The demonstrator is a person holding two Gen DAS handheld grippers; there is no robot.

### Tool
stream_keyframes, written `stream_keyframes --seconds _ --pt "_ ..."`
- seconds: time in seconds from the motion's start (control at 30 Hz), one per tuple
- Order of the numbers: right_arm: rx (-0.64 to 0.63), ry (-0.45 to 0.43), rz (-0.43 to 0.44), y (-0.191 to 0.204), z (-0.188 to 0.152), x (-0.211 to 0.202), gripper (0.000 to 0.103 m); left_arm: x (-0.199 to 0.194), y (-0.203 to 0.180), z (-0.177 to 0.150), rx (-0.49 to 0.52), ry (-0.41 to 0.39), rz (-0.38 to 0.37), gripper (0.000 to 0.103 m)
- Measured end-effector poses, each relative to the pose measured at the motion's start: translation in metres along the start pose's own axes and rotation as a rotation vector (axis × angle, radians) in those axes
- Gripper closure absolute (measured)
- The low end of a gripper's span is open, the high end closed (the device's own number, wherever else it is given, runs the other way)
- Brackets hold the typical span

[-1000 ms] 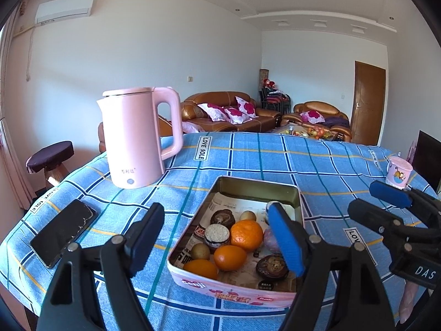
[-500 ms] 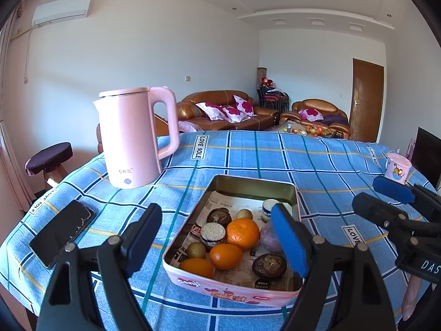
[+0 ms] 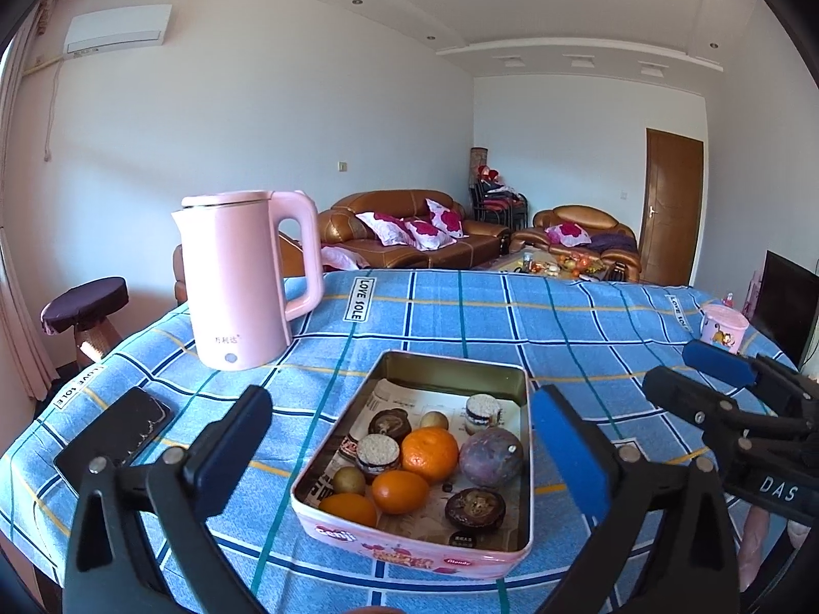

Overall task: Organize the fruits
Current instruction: 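Withdraw both open tools up from the filled tin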

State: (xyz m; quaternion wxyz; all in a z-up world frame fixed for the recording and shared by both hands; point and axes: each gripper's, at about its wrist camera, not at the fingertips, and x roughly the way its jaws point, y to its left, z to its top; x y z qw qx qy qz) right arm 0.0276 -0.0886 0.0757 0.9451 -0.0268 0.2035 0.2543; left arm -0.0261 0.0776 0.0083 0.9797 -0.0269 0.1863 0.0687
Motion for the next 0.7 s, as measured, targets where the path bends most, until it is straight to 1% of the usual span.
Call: stream_keyframes --seconds 0.23,0.53,0.7 --pt "-0.005 -0.010 -0.014 -0.0030 0.0006 -0.0046 0.036 -0.0004 -0.0016 0.0015 -0.002 -0.002 -0.010 0.000" --pt "-0.014 -0.008 -0.025 -0.0052 -0.0012 -0.0055 0.035 0.0029 -0.0023 -0.0008 -0.004 0.005 0.025 0.000" --pt "-0.010 -0.002 -0.029 -0.0085 -0.0021 -0.0049 0.035 0.0030 -0.0047 -0.0015 0.006 0.004 0.017 0.000"
